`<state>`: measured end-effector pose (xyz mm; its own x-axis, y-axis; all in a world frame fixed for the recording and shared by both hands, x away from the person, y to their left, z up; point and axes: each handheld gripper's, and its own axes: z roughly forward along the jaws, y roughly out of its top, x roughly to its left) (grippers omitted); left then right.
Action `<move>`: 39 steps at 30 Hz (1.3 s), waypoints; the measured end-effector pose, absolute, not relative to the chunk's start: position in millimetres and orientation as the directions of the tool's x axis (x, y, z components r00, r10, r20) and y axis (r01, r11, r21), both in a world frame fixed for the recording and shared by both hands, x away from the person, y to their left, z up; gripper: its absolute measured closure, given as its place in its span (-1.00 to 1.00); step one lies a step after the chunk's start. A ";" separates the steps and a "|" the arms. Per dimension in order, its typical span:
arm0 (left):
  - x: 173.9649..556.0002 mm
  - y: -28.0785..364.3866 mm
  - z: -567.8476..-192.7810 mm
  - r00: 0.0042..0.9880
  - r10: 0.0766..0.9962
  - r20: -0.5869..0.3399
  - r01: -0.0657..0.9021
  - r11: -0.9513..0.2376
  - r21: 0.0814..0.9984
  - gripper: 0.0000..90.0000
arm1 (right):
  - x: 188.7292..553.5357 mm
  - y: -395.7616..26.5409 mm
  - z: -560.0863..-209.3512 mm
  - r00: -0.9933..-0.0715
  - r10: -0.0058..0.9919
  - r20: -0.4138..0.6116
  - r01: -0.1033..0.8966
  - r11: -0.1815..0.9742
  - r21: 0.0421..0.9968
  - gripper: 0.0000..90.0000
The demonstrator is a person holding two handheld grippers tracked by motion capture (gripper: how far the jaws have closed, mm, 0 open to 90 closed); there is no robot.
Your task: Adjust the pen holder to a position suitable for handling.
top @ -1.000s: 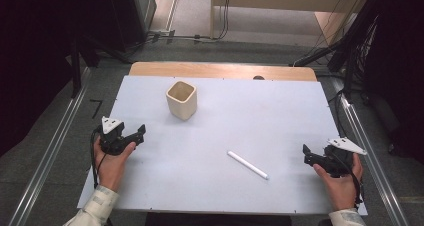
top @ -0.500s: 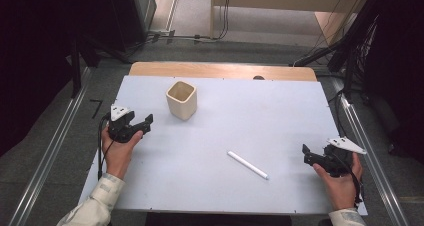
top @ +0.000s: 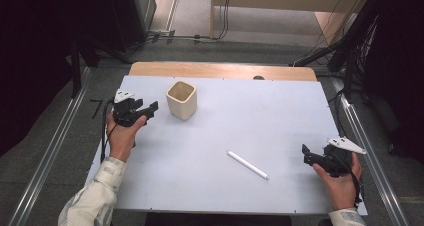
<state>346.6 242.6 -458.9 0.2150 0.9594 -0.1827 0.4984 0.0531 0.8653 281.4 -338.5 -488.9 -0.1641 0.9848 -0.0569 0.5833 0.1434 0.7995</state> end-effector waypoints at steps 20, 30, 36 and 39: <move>375.5 228.4 -433.5 0.245 0.953 -0.181 0.470 0.047 0.881 -0.11 | 281.0 -338.8 -488.8 -0.163 0.985 -0.054 0.584 0.140 0.799 -0.87; 395.6 214.3 -428.7 0.261 0.954 -0.145 0.480 0.002 0.877 -0.04 | 280.8 -338.8 -488.7 -0.164 0.985 -0.051 0.584 0.138 0.800 -0.87; 405.6 204.1 -431.7 0.280 0.950 -0.139 0.494 -0.018 0.869 -0.01 | 280.8 -339.4 -488.8 -0.166 0.985 -0.049 0.583 0.138 0.801 -0.87; 411.7 196.5 -435.8 0.285 0.950 -0.127 0.504 -0.035 0.863 -0.01 | 280.8 -339.5 -488.9 -0.165 0.985 -0.047 0.583 0.136 0.801 -0.87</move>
<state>411.7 196.5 -435.8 0.2851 0.9500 -0.1275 0.5040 -0.0354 0.8630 280.8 -339.5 -488.9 -0.1653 0.9851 -0.0474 0.5832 0.1364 0.8008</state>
